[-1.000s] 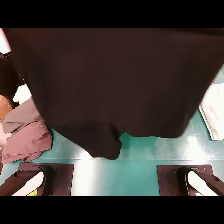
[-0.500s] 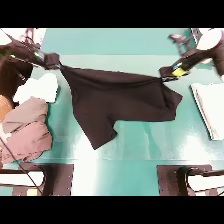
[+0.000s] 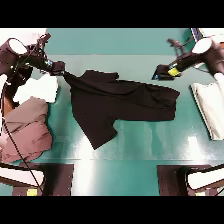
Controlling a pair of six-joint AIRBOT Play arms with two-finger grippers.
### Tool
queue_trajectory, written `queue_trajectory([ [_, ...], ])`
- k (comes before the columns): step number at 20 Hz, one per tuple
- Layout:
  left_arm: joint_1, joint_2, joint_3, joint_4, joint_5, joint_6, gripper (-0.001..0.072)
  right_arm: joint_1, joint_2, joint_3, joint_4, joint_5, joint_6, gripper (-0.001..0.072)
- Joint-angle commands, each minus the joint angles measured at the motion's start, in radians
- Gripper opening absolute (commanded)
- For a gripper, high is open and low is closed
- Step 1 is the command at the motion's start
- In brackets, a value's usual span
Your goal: Fold the shirts.
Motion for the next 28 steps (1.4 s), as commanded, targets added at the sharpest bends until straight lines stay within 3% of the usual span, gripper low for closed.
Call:
queue_trajectory([
  [1, 0.001, -0.003, -0.001, 0.004, -0.013, -0.001, 0.0026, -0.141, 0.047, -0.001, -0.001, 0.101, -0.014, 0.0453],
  [4, 0.000, -0.003, -0.001, 0.003, -0.022, -0.002, 0.0026, -0.238, 0.037, -0.023, -0.036, 0.187, 0.012, 0.0453],
  [6, 0.000, -0.003, -0.002, 0.003, -0.034, -0.002, 0.0026, -0.290, 0.037, -0.127, -0.038, 0.151, 0.026, 0.0454],
  [11, 0.000, -0.003, -0.002, 0.003, -0.028, -0.003, 0.0026, -0.354, 0.036, -0.402, 0.111, -0.098, 0.029, 0.0454],
  [16, 0.000, -0.003, -0.002, 0.003, -0.026, -0.005, 0.0026, -0.308, 0.025, -0.459, 0.150, -0.302, 0.010, 0.0447],
  [17, 0.000, -0.003, -0.002, 0.003, -0.026, -0.005, 0.0026, -0.292, 0.014, -0.442, 0.150, -0.312, 0.009, 0.0387],
  [18, 0.001, -0.003, -0.002, 0.003, -0.026, -0.007, 0.0025, -0.277, 0.010, -0.422, 0.149, -0.316, -0.014, 0.0194],
  [19, 0.000, 0.000, -0.002, 0.002, -0.025, -0.021, 0.0025, -0.261, 0.011, -0.399, 0.148, -0.319, -0.036, 0.0091],
  [21, 0.001, 0.035, -0.001, 0.003, 0.002, -0.036, 0.0024, -0.237, 0.023, -0.327, 0.131, -0.295, -0.047, 0.0017],
  [28, 0.001, 0.398, 0.158, 0.011, 0.009, -0.026, 0.0025, -0.219, 0.383, -0.056, 0.010, -0.214, -0.078, 0.0017],
])
